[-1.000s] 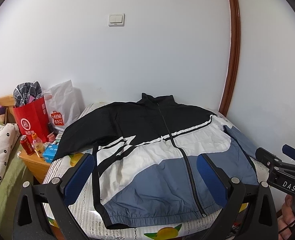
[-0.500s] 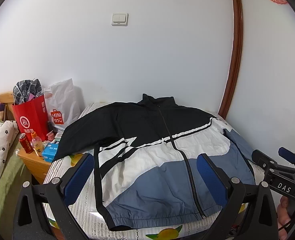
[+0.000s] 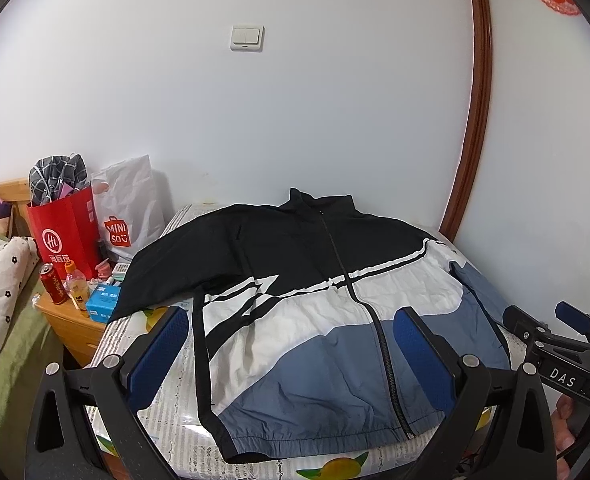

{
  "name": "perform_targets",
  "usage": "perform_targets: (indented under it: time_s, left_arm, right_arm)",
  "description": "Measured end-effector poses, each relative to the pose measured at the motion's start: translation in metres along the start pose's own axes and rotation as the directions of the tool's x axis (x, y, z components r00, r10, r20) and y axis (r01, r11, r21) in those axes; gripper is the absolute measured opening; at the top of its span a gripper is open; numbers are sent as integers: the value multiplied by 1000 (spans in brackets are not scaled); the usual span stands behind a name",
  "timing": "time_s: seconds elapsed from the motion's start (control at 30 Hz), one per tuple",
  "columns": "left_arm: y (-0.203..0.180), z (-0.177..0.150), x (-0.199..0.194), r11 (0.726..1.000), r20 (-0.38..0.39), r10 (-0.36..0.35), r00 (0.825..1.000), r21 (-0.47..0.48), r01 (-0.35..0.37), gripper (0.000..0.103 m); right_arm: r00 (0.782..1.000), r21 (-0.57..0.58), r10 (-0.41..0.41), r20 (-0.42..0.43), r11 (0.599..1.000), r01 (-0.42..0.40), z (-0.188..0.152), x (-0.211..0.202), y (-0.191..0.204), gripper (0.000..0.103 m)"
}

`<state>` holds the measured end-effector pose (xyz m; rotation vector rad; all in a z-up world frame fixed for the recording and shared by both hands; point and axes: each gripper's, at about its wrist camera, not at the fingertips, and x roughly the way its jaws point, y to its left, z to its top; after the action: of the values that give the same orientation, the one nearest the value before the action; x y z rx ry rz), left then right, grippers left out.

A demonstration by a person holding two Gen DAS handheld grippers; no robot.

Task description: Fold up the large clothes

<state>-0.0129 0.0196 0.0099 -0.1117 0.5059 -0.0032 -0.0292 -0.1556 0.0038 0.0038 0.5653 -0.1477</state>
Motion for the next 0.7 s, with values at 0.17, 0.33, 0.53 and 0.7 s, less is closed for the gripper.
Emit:
perform_targets:
  time_s: [0.17, 0.33, 0.53, 0.7]
  left_arm:
    - [2, 0, 0, 1000, -1, -1, 1000, 3, 1, 103]
    - [2, 0, 0, 1000, -1, -2, 1000, 2, 2, 103]
    - [4, 0, 2, 1000, -4, -11, 1000, -13, 11, 103]
    - [5, 1, 4, 1000, -5, -13, 1000, -14, 13, 103]
  right_arm:
    - [1000, 1, -10, -3, 1000, 10, -1, 3, -1, 103]
    - [1000, -2, -16, -7, 1000, 16, -3, 5, -2, 103]
    - [1000, 0, -1, -6, 1000, 1, -3, 6, -1, 103]
    - [1000, -2, 15, -2, 1000, -16, -3, 5, -1, 103]
